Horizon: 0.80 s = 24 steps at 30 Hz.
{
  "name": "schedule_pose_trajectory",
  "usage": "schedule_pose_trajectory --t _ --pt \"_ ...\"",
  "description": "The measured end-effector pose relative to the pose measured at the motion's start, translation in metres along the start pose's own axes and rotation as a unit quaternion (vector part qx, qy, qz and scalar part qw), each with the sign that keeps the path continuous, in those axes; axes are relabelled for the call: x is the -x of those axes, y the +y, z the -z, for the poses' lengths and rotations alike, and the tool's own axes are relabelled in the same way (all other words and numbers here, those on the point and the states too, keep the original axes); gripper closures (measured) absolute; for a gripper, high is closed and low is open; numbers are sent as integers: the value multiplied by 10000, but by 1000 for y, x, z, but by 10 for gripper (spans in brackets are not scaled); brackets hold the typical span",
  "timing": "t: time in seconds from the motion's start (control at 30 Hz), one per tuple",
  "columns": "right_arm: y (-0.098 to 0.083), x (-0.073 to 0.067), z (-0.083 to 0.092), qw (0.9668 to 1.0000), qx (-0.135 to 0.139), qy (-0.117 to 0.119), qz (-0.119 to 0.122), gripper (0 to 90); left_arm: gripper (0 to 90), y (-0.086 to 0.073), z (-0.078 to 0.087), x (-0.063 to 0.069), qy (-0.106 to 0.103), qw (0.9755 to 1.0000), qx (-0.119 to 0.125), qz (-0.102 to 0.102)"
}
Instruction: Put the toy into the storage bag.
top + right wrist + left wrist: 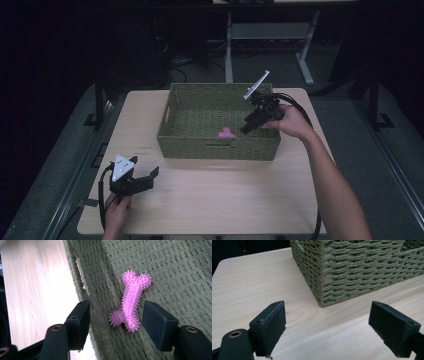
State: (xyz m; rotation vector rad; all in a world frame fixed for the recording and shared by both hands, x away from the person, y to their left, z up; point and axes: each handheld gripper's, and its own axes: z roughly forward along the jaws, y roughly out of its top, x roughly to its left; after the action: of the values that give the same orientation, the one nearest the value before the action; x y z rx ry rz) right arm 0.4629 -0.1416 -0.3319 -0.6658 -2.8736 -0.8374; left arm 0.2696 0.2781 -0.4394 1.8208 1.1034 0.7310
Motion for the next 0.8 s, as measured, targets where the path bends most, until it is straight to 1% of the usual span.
schedule_pose_trajectory --t 0.13,0.37,0.8 --pt "-3 -7 6 9999 57 -16 82 380 139 0 0 0 13 10000 4 10" --pt "-7 -15 11 9999 80 -60 83 363 138 0 0 0 13 10000 3 -2" --pt "-14 -31 18 9997 137 -140 147 291 138 0 0 1 7 10000 -13 -32"
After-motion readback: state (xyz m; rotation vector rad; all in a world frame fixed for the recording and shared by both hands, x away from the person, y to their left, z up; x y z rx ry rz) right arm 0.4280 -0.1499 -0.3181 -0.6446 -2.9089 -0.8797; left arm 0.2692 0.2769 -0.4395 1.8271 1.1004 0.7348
